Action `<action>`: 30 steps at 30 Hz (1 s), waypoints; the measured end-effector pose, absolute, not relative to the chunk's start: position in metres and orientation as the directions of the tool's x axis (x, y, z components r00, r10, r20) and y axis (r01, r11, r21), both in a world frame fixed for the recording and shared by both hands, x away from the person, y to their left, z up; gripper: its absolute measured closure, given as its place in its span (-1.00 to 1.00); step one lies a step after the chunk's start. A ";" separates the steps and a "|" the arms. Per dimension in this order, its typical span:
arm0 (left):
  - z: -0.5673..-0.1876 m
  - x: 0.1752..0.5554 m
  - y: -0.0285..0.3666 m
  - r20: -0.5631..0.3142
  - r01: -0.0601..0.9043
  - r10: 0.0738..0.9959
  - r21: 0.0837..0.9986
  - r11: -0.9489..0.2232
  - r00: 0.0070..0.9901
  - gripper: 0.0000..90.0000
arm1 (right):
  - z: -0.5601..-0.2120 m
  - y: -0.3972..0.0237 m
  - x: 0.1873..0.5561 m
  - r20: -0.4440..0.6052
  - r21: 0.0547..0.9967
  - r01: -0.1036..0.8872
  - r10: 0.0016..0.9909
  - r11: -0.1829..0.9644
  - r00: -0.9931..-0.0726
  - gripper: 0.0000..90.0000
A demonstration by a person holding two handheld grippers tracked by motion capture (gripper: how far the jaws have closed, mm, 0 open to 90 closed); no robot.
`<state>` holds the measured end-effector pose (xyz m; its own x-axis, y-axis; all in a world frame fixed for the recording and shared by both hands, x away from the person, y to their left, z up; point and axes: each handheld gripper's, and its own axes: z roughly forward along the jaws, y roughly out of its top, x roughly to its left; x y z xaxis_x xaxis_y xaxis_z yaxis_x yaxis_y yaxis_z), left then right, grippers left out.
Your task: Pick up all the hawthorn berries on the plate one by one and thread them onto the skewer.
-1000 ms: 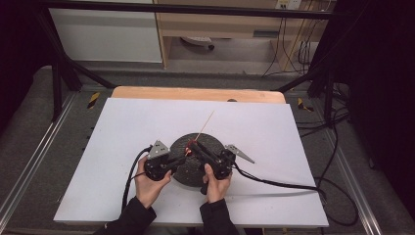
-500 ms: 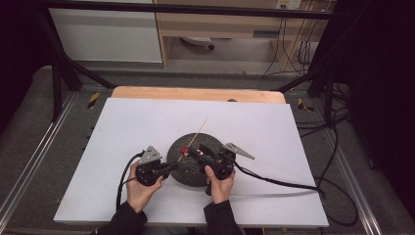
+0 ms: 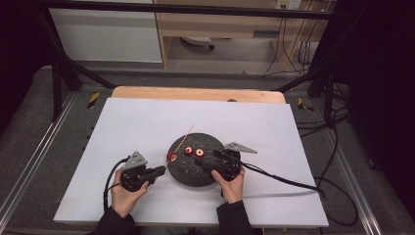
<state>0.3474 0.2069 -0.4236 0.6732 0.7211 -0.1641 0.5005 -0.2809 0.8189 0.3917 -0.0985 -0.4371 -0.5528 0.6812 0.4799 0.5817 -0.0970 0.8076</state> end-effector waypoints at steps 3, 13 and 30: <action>-0.424 0.344 0.212 -0.163 0.501 0.720 0.818 -0.284 0.675 0.97 | -0.436 -0.102 0.392 0.444 0.806 0.592 0.694 -0.031 -0.567 -0.91; -0.430 0.336 0.230 -0.160 0.506 0.724 0.812 -0.290 0.671 0.97 | -0.433 -0.109 0.395 0.365 0.783 0.613 0.718 0.107 -0.592 -0.93; -0.442 0.326 0.253 -0.158 0.518 0.731 0.802 -0.298 0.664 0.97 | -0.423 -0.119 0.406 0.260 0.739 0.625 0.749 0.253 -0.610 -0.94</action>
<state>0.3261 0.2535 -0.4422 0.6641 0.7308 -0.1578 0.5183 -0.2979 0.8016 0.4056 -0.1189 -0.4228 -0.6099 0.7486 0.2599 0.6249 0.2526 0.7387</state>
